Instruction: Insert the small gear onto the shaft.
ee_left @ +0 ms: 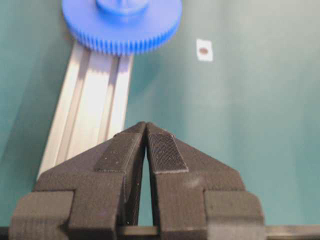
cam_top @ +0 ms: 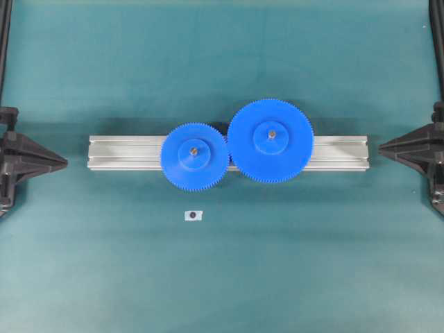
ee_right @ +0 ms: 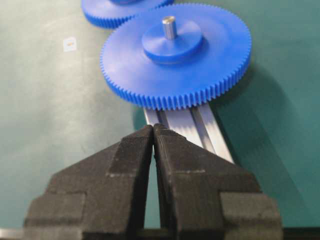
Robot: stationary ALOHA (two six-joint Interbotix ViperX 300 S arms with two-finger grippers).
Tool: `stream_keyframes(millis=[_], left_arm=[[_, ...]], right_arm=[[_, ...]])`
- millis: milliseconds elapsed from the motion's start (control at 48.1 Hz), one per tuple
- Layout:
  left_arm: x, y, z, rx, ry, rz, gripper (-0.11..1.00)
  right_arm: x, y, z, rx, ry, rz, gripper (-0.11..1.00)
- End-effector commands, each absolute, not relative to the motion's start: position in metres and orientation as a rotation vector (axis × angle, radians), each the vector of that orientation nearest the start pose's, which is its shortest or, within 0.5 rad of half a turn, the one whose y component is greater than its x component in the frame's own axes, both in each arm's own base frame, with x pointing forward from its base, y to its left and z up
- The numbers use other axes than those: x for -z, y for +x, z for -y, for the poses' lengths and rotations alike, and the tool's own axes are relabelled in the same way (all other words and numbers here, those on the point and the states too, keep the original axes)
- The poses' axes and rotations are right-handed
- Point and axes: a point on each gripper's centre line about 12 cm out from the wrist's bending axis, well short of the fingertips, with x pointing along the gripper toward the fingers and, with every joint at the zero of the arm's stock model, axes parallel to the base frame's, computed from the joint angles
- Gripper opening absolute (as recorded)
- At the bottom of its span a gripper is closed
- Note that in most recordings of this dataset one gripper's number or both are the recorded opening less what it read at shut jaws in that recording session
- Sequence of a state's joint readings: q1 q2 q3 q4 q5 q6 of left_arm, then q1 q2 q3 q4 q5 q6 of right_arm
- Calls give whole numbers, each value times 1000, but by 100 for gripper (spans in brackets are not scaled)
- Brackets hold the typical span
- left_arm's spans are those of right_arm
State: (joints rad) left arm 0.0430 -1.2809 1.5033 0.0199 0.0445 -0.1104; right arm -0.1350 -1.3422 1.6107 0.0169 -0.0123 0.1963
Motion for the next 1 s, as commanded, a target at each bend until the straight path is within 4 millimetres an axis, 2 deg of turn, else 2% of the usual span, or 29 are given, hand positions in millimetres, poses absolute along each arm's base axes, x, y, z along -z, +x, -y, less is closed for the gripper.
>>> stream_keyframes(millis=[0, 187, 291, 977], left_arm=[[-174, 137, -6, -54, -104, -246, 7], [-166, 135, -6, -55, -124, -235, 7], [-155, 132, -5, -51, -121, -212, 7], [-155, 132, -5, -51, -121, -200, 7]], right_arm=[[-143, 124, 17, 163, 243, -222, 14], [-142, 124, 17, 167, 258, -226, 14], [-142, 124, 17, 167, 259, -226, 14], [-142, 124, 17, 166, 259, -227, 14]])
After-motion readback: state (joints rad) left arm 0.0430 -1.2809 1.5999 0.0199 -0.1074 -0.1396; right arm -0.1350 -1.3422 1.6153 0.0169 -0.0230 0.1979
